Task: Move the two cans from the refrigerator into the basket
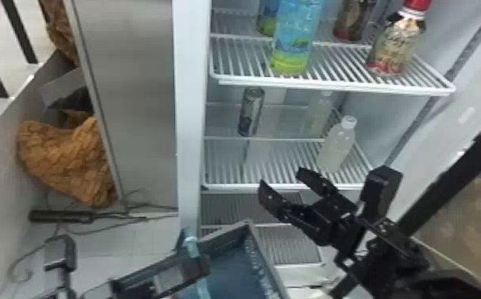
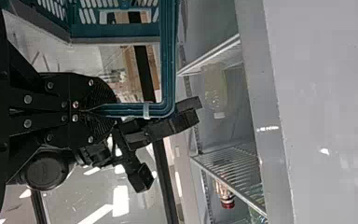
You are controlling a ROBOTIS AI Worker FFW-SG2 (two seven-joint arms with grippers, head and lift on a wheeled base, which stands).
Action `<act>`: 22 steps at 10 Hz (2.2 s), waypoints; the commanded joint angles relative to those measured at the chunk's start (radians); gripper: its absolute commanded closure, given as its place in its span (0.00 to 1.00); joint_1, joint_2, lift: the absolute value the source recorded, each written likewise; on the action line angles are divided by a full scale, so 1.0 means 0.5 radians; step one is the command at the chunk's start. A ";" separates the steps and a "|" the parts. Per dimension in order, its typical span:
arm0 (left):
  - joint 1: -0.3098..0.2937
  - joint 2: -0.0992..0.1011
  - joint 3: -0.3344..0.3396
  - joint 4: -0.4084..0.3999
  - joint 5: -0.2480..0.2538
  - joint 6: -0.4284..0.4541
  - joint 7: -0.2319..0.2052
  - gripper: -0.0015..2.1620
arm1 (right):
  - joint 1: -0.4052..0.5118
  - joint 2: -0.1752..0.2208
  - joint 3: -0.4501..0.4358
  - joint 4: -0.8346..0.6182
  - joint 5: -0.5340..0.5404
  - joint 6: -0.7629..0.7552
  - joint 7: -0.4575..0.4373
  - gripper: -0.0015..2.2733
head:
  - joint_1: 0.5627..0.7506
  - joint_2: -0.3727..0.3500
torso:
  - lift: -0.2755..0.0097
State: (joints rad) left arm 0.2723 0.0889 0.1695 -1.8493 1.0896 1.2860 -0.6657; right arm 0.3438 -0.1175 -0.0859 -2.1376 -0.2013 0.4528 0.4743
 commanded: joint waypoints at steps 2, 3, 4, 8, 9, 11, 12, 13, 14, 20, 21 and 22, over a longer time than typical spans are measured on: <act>0.000 0.000 0.000 0.000 -0.001 0.000 0.000 0.56 | -0.025 0.014 -0.004 0.081 0.020 -0.135 -0.080 0.06 | 0.70 0.24 | 0.20; 0.000 0.000 0.000 0.000 -0.001 0.000 0.000 0.56 | -0.040 0.017 -0.004 0.105 0.032 -0.169 -0.136 0.06 | 0.70 0.23 | 0.20; 0.000 0.000 0.000 0.000 -0.001 0.000 0.000 0.56 | -0.089 0.023 -0.004 0.189 0.032 -0.268 -0.157 0.06 | 0.70 0.22 | 0.20; 0.005 0.000 0.004 0.000 -0.001 0.000 0.000 0.56 | -0.285 0.039 0.048 0.508 0.052 -0.543 -0.268 0.06 | 0.70 0.20 | 0.20; 0.000 0.000 0.000 0.000 -0.001 0.000 0.000 0.56 | -0.354 0.039 0.076 0.601 0.056 -0.567 -0.271 0.06 | 0.70 0.20 | 0.20; 0.000 0.003 0.008 0.000 -0.001 0.000 0.000 0.56 | -0.482 0.039 0.156 0.768 0.080 -0.606 -0.304 0.06 | 0.70 0.22 | 0.20; 0.005 0.003 0.008 0.000 -0.001 0.000 0.000 0.56 | -0.540 0.039 0.196 0.842 0.084 -0.636 -0.347 0.06 | 0.70 0.23 | 0.20; 0.005 0.003 0.008 0.000 -0.001 0.000 0.000 0.56 | -0.585 0.045 0.220 0.891 0.092 -0.651 -0.378 0.06 | 0.70 0.25 | 0.20; 0.005 0.003 0.008 0.000 -0.005 0.000 0.000 0.56 | -0.629 0.048 0.232 0.925 0.096 -0.655 -0.396 0.06 | 0.70 0.26 | 0.20; -0.010 0.018 -0.004 0.010 -0.005 0.000 0.003 0.56 | -0.923 0.072 0.295 1.298 0.139 -0.714 -0.488 0.06 | 0.70 0.29 | 0.20; -0.010 0.022 -0.004 0.010 -0.005 0.000 0.003 0.56 | -0.977 0.072 0.311 1.372 0.143 -0.729 -0.510 0.06 | 0.70 0.29 | 0.20; -0.015 0.022 -0.004 0.015 -0.005 0.000 0.003 0.56 | -1.041 0.079 0.323 1.440 0.143 -0.744 -0.525 0.06 | 0.70 0.29 | 0.20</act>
State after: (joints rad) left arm 0.2665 0.0994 0.1675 -1.8431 1.0868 1.2860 -0.6641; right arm -0.1602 -0.0791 0.0727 -1.4360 -0.1304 0.0852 0.2117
